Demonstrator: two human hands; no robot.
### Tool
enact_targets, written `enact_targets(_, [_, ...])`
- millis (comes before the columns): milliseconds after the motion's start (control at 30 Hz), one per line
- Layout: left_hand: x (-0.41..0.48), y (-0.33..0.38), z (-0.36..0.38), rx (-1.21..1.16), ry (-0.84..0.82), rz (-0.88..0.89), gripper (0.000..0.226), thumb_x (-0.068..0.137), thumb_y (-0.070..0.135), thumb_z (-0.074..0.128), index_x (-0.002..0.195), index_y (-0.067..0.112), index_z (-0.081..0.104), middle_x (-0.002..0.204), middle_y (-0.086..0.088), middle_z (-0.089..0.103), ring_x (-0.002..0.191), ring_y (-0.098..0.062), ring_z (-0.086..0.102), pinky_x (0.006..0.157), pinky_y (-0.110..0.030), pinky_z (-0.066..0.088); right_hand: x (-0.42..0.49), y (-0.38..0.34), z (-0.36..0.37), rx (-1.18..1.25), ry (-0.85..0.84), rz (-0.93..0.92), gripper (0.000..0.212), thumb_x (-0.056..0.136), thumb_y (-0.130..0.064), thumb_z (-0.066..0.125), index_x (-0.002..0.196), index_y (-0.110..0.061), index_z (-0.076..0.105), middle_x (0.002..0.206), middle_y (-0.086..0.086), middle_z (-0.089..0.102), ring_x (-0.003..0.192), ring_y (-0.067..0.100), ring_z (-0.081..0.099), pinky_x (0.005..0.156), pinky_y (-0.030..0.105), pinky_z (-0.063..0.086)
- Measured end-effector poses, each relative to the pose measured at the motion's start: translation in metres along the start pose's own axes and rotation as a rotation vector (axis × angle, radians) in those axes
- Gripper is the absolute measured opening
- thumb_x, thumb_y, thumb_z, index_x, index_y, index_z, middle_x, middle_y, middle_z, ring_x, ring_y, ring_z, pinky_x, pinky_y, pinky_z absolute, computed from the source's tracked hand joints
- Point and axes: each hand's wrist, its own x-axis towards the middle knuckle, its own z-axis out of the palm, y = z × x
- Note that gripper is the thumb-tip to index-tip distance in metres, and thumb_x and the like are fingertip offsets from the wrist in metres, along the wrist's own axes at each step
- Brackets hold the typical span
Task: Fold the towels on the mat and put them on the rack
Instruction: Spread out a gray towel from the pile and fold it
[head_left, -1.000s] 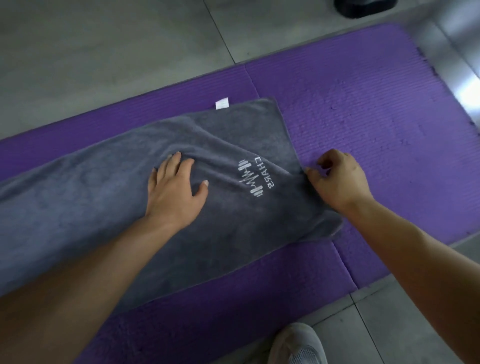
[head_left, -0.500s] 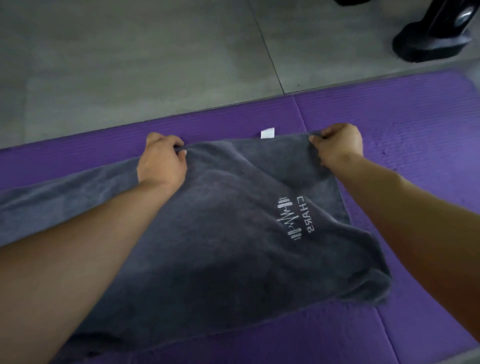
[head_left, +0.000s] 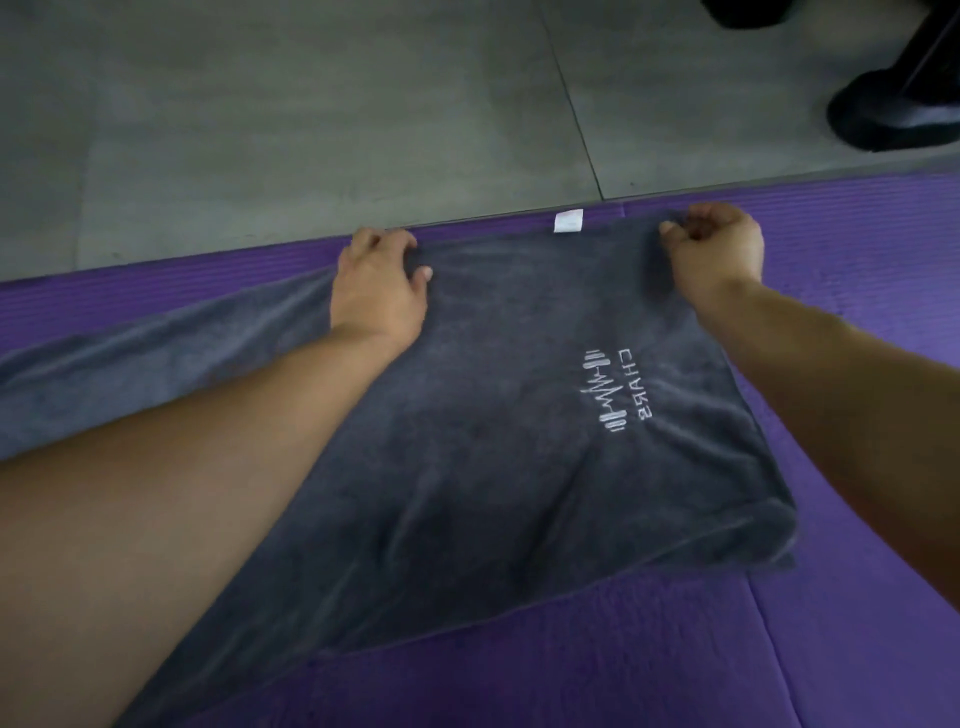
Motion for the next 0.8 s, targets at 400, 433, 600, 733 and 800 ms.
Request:
enact_targets(400, [-0.127, -0.014, 0.011, 0.481, -0.365, 0.113, 0.077, 0.095, 0.071, 0.015, 0.16, 0.035, -0.006, 0.166, -0.009, -0.026, 0.151, -0.033, -0.027, 0.115, -0.072, -0.011, -0.17, 0.029, 0.01, -0.625, -0.372, -0.656, 0.069, 0.091, -0.061, 0.042, 0.148, -0.023, 0.046, 0.164, 0.01, 0.027, 0.153, 0.035, 0.017, 0.121, 0.062, 0.015])
enact_targets(433, [-0.132, -0.017, 0.01, 0.494, -0.381, 0.113, 0.077, 0.094, 0.072, 0.014, 0.159, 0.036, -0.008, 0.165, -0.008, -0.028, 0.151, -0.032, -0.028, 0.115, -0.073, -0.01, -0.184, 0.036, 0.009, -0.671, -0.417, -0.699, 0.068, 0.093, -0.061, 0.04, 0.149, -0.024, 0.044, 0.165, 0.009, 0.025, 0.154, 0.034, 0.015, 0.121, 0.063, 0.014])
enact_targets(600, [-0.124, -0.026, 0.006, 0.434, -0.423, 0.13, 0.077, 0.095, 0.074, 0.018, 0.158, 0.039, -0.008, 0.165, 0.0, -0.028, 0.151, -0.024, -0.029, 0.116, -0.071, -0.01, -0.197, 0.045, 0.008, -0.839, -0.503, -0.74, 0.07, 0.097, -0.063, 0.026, 0.156, -0.028, 0.033, 0.168, 0.005, 0.015, 0.156, 0.03, 0.007, 0.122, 0.062, 0.006])
enact_targets(733, [-0.105, -0.057, -0.034, 0.249, -0.271, 0.223, 0.058, 0.098, 0.053, 0.039, 0.148, 0.025, 0.043, 0.162, -0.004, 0.029, 0.148, -0.026, 0.026, 0.116, -0.055, 0.027, -0.2, 0.019, 0.021, -0.713, -0.366, -0.719, 0.059, 0.094, -0.056, 0.04, 0.135, -0.018, 0.059, 0.151, 0.009, 0.047, 0.143, 0.033, 0.038, 0.119, 0.06, 0.021])
enact_targets(800, [-0.088, -0.092, -0.064, 0.267, -0.178, 0.271, 0.051, 0.092, 0.045, 0.041, 0.133, 0.018, 0.058, 0.144, -0.007, 0.051, 0.13, -0.034, 0.048, 0.102, -0.051, 0.042, -0.199, -0.005, 0.038, -0.598, -0.339, -0.772, 0.051, 0.092, -0.05, 0.046, 0.122, -0.014, 0.067, 0.136, 0.007, 0.059, 0.126, 0.034, 0.051, 0.109, 0.054, 0.038])
